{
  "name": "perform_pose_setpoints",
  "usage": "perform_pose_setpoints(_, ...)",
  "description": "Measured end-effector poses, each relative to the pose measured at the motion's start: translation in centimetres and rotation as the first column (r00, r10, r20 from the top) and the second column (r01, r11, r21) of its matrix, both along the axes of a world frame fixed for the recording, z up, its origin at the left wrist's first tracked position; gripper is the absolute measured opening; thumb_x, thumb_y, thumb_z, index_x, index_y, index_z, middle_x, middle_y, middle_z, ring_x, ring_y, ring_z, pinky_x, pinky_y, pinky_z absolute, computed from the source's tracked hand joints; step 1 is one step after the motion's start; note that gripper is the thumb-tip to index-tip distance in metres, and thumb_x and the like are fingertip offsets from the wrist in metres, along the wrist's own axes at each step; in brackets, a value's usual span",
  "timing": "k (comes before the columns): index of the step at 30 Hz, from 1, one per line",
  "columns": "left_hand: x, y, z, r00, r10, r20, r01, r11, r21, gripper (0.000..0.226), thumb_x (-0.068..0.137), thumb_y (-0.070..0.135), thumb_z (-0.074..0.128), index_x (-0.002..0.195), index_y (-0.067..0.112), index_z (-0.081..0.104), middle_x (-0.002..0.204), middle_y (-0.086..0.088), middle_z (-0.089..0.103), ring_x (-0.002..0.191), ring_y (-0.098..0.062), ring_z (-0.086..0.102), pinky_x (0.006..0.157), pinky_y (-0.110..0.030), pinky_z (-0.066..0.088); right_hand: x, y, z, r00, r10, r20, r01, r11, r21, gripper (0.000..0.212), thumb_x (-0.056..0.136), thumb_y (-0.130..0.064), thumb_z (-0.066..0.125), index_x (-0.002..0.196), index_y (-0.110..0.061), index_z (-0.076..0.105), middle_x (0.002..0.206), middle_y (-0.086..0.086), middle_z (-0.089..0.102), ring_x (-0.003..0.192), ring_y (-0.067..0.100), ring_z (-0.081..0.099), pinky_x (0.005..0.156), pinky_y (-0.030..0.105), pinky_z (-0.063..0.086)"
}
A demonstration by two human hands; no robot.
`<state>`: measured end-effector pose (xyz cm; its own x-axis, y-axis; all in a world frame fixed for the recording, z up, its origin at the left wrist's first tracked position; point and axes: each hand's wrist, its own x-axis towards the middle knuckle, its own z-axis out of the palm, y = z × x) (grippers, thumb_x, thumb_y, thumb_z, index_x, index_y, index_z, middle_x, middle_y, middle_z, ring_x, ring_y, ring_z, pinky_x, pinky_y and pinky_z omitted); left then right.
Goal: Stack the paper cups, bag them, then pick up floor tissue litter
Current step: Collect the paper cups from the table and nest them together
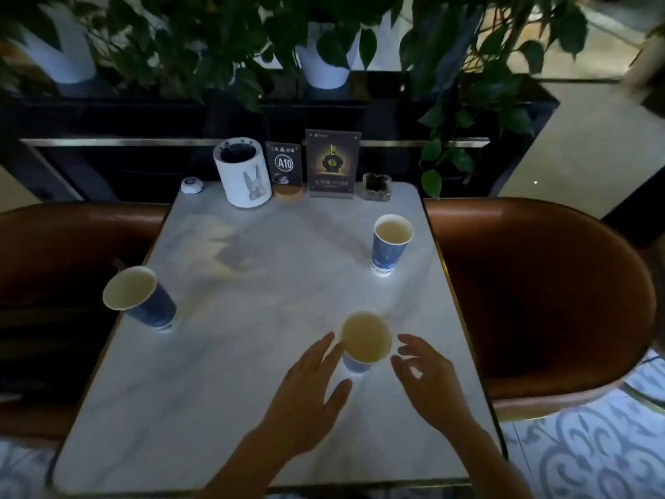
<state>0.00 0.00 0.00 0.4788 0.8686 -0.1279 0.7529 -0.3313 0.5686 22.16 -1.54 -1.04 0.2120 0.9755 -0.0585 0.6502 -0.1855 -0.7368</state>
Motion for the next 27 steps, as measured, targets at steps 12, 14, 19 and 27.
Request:
perform_pose_setpoints(12,1.3,-0.7,-2.8,0.997,0.079,-0.015,-0.078,0.997,0.026,0.078,0.099,0.044,0.044,0.142,0.051,-0.021,0.158,0.026,-0.005,0.147,-0.002,0.001,0.114,-0.021,0.005,0.3,3.9,-1.2,1.0,-0.026,-0.004,0.025,0.999,-0.044,0.027,0.09,-0.03,0.06,0.065,-0.025,0.054,0.054,-0.015,0.053,0.05,0.0,0.052,0.045,0.009,0.039)
perform_pose_setpoints(14,1.4,-0.7,-3.1,0.995,0.1,0.008,-0.1,0.995,0.015,0.082,0.098,0.043,0.045,0.137,0.058,-0.025,0.155,0.03,-0.007,0.146,0.0,0.0,0.114,-0.022,0.007,0.3,4.2,-1.4,0.999,-0.016,-0.034,0.014,0.998,-0.069,0.029,0.09,-0.026,0.06,0.063,-0.017,0.056,0.054,-0.007,0.057,0.05,0.007,0.054,0.045,0.013,0.039)
perform_pose_setpoints(19,1.2,-0.7,-3.6,0.995,0.101,0.004,-0.101,0.995,0.024,0.083,0.098,0.037,0.049,0.14,0.057,-0.02,0.156,0.028,-0.001,0.151,-0.007,0.01,0.116,-0.024,0.012,0.8,4.8,-1.2,0.991,0.046,-0.123,-0.058,0.993,-0.1,0.023,0.09,-0.021,0.061,0.072,-0.008,0.066,0.064,-0.002,0.062,0.06,0.009,0.056,0.057,0.017,0.042)
perform_pose_setpoints(27,1.8,-0.2,-3.0,0.988,0.151,-0.024,-0.151,0.988,0.0,0.071,0.096,0.032,0.056,0.154,0.035,0.015,0.16,0.015,0.027,0.148,-0.014,0.026,0.112,-0.025,0.02,1.1,5.2,-1.5,0.945,-0.015,-0.326,-0.058,0.976,-0.212,0.024,0.09,-0.023,0.062,0.072,-0.008,0.067,0.075,0.011,0.071,0.072,0.03,0.069,0.073,0.049,0.059)
